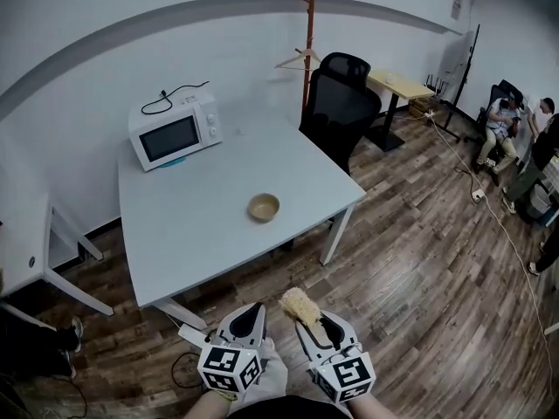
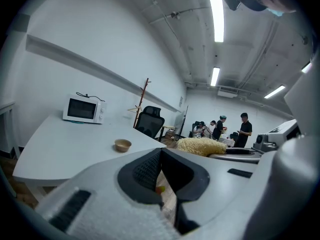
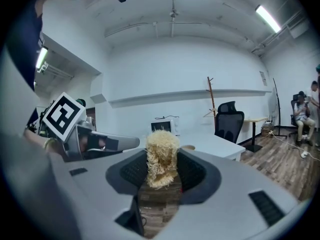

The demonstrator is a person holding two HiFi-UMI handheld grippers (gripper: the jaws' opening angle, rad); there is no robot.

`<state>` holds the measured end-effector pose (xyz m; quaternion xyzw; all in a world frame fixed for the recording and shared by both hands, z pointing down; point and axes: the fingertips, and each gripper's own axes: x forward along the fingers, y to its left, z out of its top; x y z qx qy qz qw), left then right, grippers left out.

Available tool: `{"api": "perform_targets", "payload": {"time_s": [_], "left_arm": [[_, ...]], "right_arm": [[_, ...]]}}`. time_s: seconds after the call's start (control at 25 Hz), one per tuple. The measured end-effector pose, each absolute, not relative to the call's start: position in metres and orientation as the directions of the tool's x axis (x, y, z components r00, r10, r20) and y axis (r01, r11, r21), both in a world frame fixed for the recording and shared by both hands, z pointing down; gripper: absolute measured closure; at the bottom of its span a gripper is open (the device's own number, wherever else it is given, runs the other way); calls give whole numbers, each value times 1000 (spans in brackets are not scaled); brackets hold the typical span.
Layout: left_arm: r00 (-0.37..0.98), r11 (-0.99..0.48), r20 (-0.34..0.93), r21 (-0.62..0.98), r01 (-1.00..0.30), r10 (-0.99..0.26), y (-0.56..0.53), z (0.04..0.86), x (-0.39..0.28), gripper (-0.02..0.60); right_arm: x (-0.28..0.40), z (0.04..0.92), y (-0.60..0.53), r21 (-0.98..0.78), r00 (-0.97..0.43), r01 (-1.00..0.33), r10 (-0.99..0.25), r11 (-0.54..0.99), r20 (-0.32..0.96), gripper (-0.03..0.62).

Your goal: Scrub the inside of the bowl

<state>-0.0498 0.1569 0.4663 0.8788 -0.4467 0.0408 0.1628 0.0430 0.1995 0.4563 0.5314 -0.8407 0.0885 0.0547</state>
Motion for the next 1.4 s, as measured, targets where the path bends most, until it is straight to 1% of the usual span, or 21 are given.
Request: {"api": "perform_targets", "payload": {"time_s": [0.32, 0.84, 1.2, 1.4], "left_arm": [[618, -567, 230, 254, -784, -752, 74, 464, -61, 561], [633, -587, 251, 240, -773, -732, -40, 475, -83, 561], [630, -584, 276, 234, -777, -726, -90, 493, -90, 561], [625, -575, 312, 244, -781, -716, -109, 512, -92, 561]], "right_arm": [[31, 445, 118, -83, -405, -914, -895, 397, 184, 428], [8, 450, 4, -85, -374, -927, -907, 365, 195, 428], [18, 460, -46, -78, -328, -945, -923, 319, 200, 428], [29, 475, -60, -91, -306, -952, -921, 292, 242, 428]]}}
